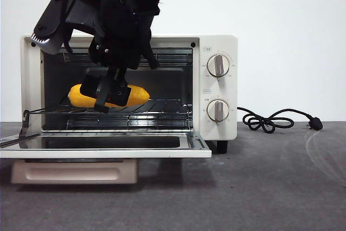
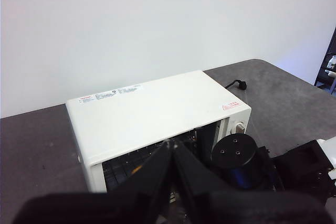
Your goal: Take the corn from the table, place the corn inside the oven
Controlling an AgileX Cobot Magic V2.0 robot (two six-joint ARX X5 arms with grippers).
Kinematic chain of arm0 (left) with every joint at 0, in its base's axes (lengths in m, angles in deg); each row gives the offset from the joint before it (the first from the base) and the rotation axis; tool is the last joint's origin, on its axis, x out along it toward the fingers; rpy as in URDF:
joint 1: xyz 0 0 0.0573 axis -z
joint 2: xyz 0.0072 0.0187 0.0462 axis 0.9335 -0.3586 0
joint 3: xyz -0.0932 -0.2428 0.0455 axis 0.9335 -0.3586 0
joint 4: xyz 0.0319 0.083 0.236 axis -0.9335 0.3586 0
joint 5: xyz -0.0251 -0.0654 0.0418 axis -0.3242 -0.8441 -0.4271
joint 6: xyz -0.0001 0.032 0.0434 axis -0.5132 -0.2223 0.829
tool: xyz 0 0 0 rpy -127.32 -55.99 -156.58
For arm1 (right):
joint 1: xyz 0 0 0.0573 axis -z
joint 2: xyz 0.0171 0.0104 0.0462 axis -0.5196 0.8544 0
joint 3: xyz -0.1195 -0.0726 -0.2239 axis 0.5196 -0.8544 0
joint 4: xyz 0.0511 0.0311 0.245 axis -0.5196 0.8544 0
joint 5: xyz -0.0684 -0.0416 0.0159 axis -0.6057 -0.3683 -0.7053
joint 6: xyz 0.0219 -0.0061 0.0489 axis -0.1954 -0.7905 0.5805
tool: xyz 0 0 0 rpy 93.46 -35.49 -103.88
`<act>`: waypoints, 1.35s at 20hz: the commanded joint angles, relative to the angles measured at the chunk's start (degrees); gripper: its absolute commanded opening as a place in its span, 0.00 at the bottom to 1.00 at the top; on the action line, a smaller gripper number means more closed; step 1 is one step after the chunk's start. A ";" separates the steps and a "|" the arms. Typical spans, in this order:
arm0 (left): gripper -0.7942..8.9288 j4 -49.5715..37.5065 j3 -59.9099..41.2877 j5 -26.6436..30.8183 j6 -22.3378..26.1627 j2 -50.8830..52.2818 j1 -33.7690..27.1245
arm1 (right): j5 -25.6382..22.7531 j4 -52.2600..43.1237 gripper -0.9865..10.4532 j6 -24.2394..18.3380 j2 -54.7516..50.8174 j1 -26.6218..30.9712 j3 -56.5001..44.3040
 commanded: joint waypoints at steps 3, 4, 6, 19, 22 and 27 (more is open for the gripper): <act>0.08 -0.07 0.33 0.22 0.52 0.20 0.13 | -2.51 -0.50 0.37 1.27 0.70 -1.38 0.26; 0.08 -0.07 0.33 0.20 0.52 0.20 0.13 | -3.45 -0.50 0.37 1.27 0.66 -1.79 0.26; 0.08 -0.07 0.33 0.20 0.42 0.20 0.13 | -6.23 -0.50 0.37 1.25 0.61 -2.80 0.26; 0.08 -1.77 0.33 7.65 -0.59 -3.82 0.13 | -11.21 18.36 0.36 16.11 -17.14 -18.36 0.26; 0.08 -2.47 0.33 10.54 0.28 -7.58 0.13 | -8.15 29.29 0.35 22.49 -23.02 -20.68 0.26; 0.07 -2.67 0.33 10.60 1.81 -14.34 0.13 | -5.11 40.35 0.16 31.12 -31.63 -21.18 0.26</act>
